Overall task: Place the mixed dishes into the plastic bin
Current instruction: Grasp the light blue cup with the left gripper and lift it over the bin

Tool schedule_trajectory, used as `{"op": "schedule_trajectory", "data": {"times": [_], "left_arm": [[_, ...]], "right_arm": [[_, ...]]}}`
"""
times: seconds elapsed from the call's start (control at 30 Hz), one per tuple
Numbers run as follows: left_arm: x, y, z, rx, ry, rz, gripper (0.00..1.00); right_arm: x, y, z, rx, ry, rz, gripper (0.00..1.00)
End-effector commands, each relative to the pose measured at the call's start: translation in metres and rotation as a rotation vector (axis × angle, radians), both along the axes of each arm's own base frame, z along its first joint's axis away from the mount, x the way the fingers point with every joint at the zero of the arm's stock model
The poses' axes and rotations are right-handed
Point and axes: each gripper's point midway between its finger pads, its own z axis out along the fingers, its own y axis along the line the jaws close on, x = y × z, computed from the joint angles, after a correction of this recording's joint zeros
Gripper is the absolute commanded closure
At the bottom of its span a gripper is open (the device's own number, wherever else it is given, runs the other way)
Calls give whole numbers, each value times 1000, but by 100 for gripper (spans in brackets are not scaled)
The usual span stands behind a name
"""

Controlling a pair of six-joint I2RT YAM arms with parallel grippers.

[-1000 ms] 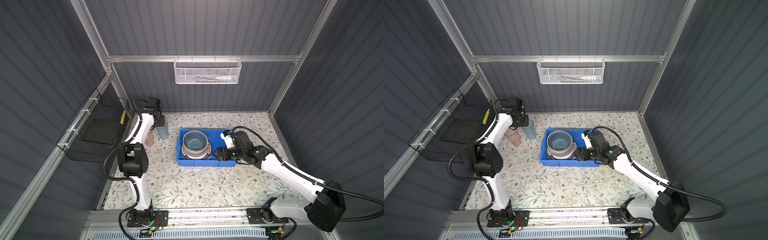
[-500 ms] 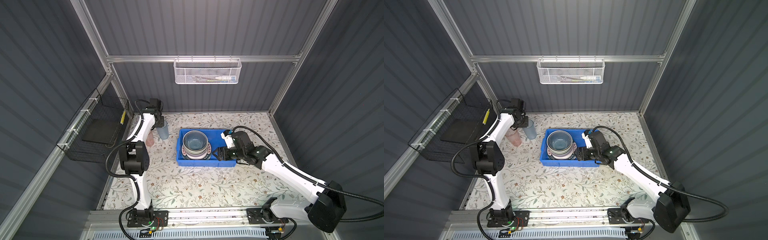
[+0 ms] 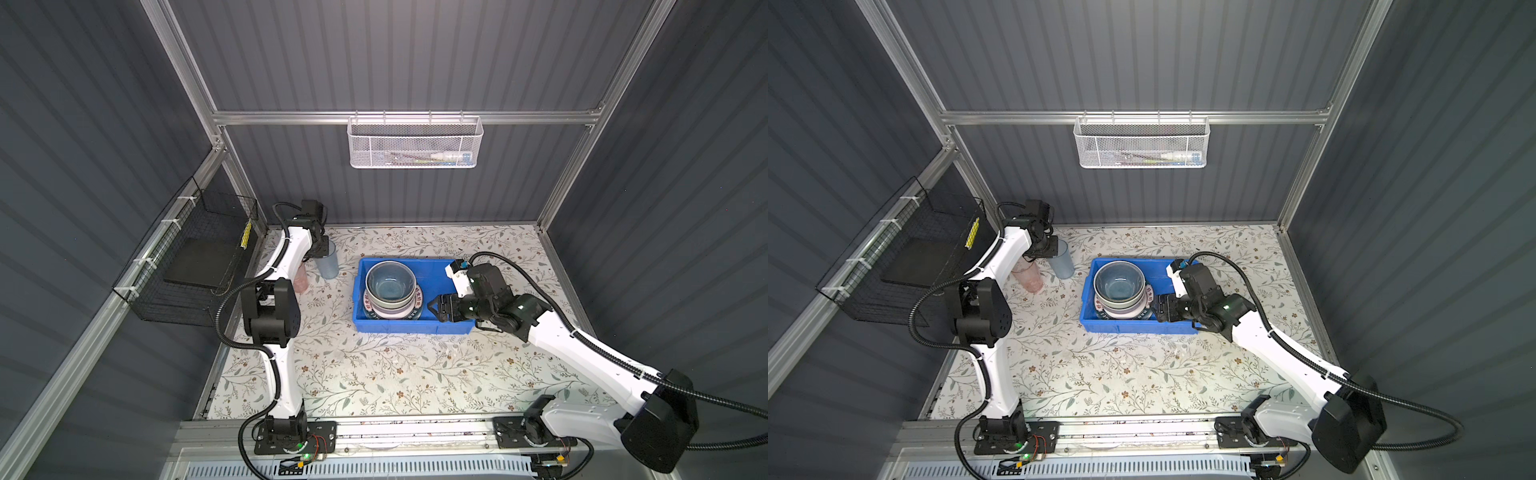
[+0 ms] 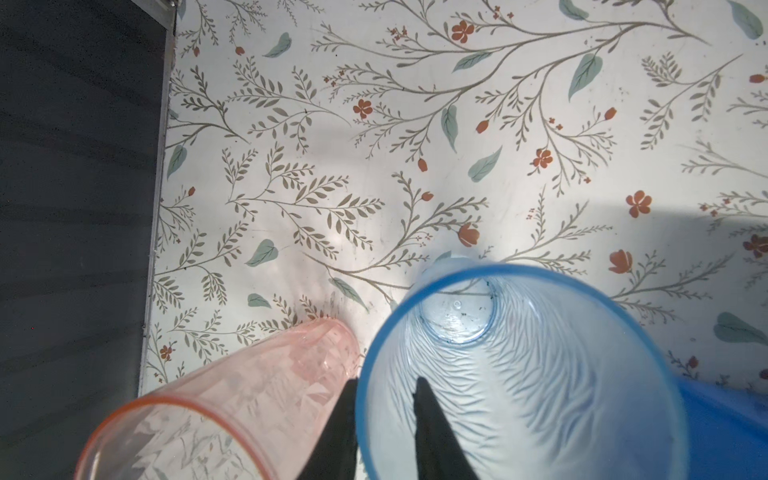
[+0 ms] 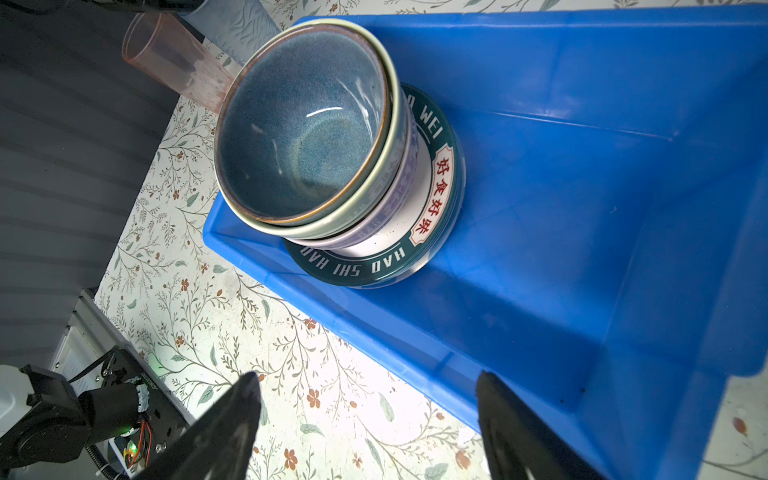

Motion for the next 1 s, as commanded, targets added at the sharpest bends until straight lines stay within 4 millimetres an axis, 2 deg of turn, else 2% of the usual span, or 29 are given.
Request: {"op": "schedule_trajectory", "data": {"times": [0.0,0.23,0.43,0.53,0.8,0.97], "left_arm": [[-3,-2,-4,-16,25,-16,79],[-8,-5,-3,-39,26,-21,88],[-13,-6,10,-50,3,-22,95],[-14,-9,22,-69,-20,-28,100],[-27,-15,55,-112,-58,-41,100],[-42,-13,90,-111,-96,-41,100]], "right_arm": [[-2,-3,-1,-9,-3,-9,18],[-2,-3,2,-5,-12,-12,18],[-1,-2,8,9,-25,-9,19],[0,0,12,18,-33,-6,19],[6,5,32,40,-79,8,20],[12,12,47,56,-107,25,20]]}}
